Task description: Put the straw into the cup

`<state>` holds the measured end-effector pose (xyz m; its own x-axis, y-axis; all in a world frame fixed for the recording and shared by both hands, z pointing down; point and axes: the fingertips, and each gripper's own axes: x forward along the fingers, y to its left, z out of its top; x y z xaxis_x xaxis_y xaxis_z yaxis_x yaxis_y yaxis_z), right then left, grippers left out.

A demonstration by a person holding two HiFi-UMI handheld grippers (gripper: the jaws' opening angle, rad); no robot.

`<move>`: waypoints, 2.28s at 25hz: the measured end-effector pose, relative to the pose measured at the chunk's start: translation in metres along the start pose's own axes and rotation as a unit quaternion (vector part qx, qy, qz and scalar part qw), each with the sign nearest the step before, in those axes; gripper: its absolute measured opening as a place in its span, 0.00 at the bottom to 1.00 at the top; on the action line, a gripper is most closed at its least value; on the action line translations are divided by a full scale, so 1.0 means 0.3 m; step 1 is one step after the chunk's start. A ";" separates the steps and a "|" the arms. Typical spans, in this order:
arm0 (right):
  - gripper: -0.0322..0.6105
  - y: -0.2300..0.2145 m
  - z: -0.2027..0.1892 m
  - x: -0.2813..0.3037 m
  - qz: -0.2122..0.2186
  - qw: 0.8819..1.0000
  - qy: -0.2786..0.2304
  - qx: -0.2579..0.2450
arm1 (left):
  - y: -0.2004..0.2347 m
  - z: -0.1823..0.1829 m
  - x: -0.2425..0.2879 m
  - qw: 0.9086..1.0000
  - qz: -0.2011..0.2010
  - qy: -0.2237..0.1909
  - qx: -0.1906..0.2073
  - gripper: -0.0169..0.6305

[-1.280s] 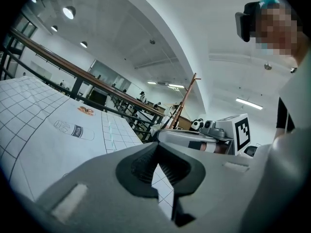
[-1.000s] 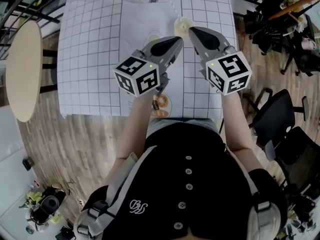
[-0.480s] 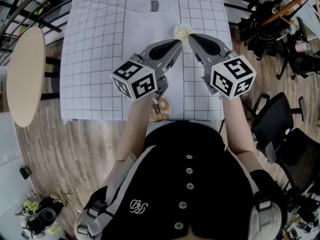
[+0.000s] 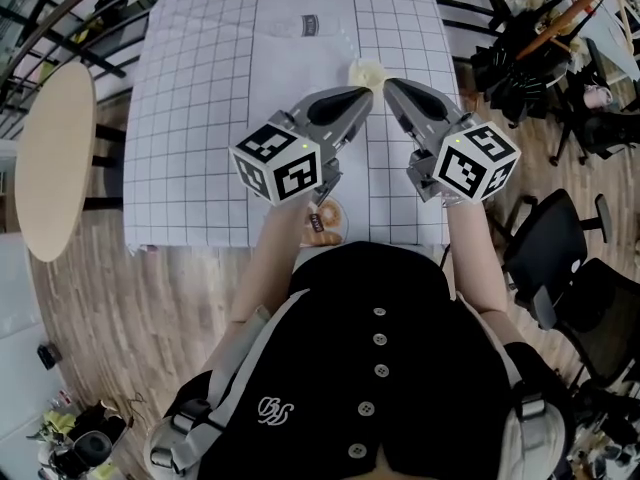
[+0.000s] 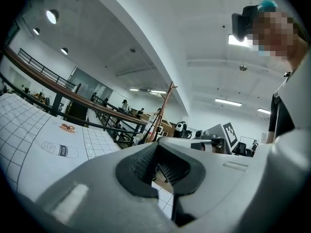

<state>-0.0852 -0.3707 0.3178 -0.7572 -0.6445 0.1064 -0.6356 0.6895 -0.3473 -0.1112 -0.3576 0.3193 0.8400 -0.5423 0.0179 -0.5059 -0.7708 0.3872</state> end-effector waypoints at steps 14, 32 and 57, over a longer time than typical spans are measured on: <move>0.05 0.036 -0.056 -0.092 -0.001 1.000 0.000 -0.027 | -0.056 -0.088 -0.014 0.999 -0.018 0.032 -0.006 0.02; 0.05 0.020 -0.111 -0.116 -0.021 0.999 0.021 -0.031 | -0.052 -0.155 0.016 0.999 -0.010 0.045 -0.024 0.02; 0.05 0.010 -0.121 -0.106 -0.013 0.998 0.035 -0.043 | -0.048 -0.171 0.039 0.998 -0.003 0.054 -0.025 0.02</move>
<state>-0.0684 -0.3362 0.3472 -0.7474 -0.6393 0.1807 -0.6631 0.7010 -0.2625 -0.0840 -0.3358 0.3613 0.8606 -0.4966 0.1133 -0.4926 -0.7548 0.4332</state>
